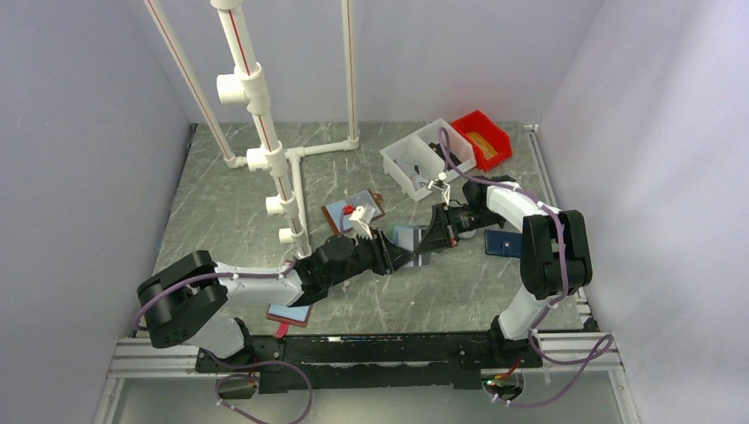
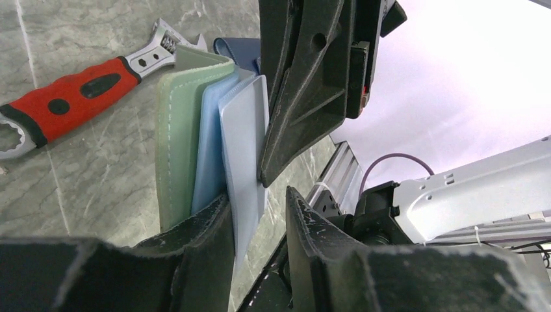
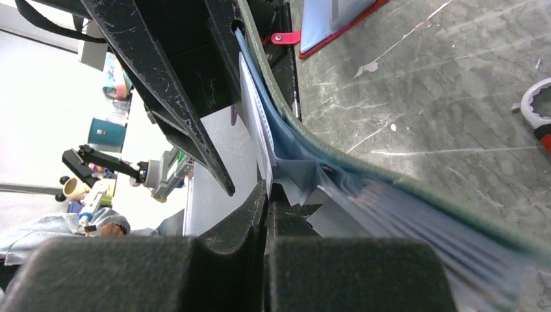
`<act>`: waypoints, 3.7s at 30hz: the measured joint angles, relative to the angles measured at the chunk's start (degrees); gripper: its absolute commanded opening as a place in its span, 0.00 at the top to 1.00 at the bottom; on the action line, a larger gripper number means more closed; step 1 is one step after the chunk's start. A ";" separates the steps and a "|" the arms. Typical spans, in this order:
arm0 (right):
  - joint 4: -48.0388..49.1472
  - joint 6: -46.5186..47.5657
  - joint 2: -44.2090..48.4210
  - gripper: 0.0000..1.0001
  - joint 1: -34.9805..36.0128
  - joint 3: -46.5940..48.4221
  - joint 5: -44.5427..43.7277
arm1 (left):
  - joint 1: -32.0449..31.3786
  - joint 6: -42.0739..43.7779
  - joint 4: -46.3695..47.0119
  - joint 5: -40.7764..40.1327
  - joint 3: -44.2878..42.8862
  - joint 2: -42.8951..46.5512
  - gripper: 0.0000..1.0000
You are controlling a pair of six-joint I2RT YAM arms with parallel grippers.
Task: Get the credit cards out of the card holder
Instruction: Remove the credit card from the card holder.
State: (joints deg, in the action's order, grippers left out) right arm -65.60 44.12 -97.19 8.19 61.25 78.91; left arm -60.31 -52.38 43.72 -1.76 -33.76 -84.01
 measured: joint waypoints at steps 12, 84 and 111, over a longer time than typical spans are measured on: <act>-0.57 0.94 0.00 1.00 0.09 0.00 -0.02 | 1.40 -1.77 0.98 0.85 2.58 1.36 0.96; 13.57 -18.14 -15.30 0.81 11.30 3.41 -23.37 | 3.78 -20.15 21.11 0.31 11.72 -22.99 0.88; 10.82 -16.72 -15.32 1.00 7.96 3.63 -21.46 | 3.76 -31.01 26.45 -0.09 14.14 -26.16 0.91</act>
State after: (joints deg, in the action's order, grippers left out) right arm -54.78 27.40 -112.51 16.14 64.88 57.45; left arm -56.55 -83.40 70.17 -1.85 -19.62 -110.17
